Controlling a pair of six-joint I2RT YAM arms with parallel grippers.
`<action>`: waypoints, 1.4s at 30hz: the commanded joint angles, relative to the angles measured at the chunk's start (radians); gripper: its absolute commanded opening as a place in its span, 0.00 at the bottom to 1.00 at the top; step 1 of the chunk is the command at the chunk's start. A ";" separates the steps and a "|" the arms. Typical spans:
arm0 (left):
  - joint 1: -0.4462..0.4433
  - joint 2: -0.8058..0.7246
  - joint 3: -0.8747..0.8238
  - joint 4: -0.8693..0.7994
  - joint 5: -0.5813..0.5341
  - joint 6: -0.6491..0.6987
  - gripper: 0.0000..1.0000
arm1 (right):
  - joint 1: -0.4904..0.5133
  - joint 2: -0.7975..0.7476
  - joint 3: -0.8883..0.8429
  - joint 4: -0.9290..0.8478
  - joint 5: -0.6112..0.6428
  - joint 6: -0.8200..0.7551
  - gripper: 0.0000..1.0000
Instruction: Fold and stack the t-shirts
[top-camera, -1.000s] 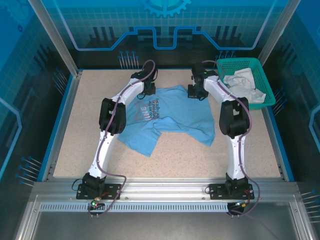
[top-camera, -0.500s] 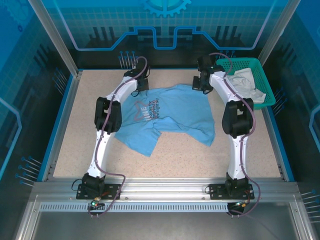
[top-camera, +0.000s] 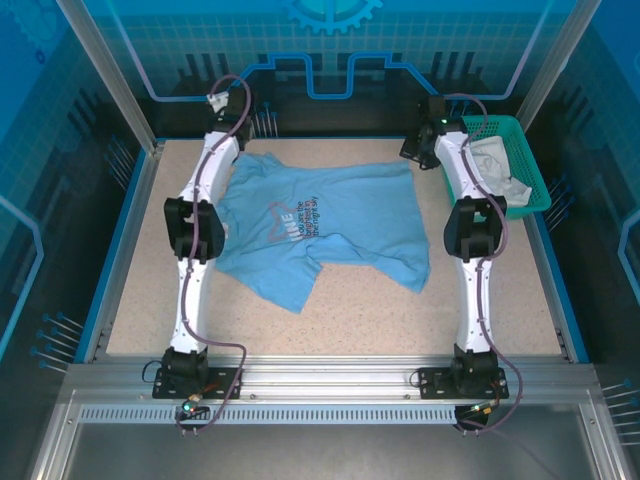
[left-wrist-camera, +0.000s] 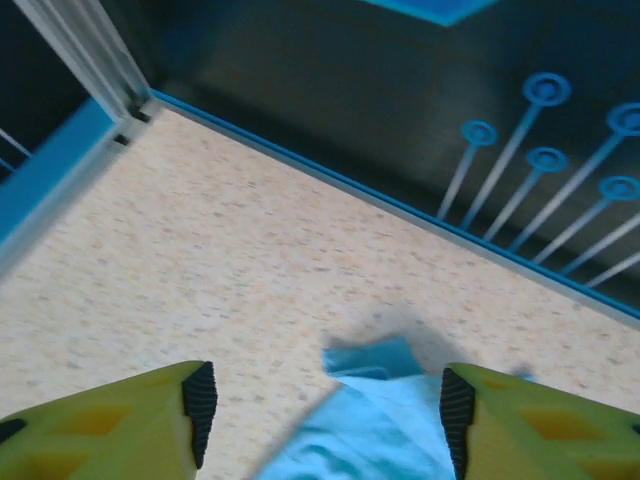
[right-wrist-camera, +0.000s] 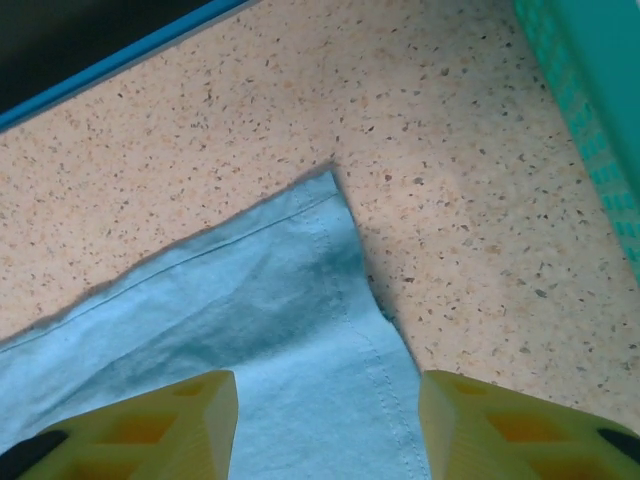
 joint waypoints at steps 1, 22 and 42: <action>-0.004 -0.117 -0.120 -0.106 0.018 -0.021 0.67 | 0.043 -0.225 -0.202 0.054 -0.084 -0.020 0.53; -0.134 -0.561 -1.296 0.230 0.452 -0.342 0.57 | 0.086 -0.857 -1.593 0.488 -0.199 0.155 0.51; -0.102 -0.490 -0.820 -0.032 0.486 -0.217 0.91 | -0.017 -1.062 -1.579 0.383 -0.244 0.114 0.61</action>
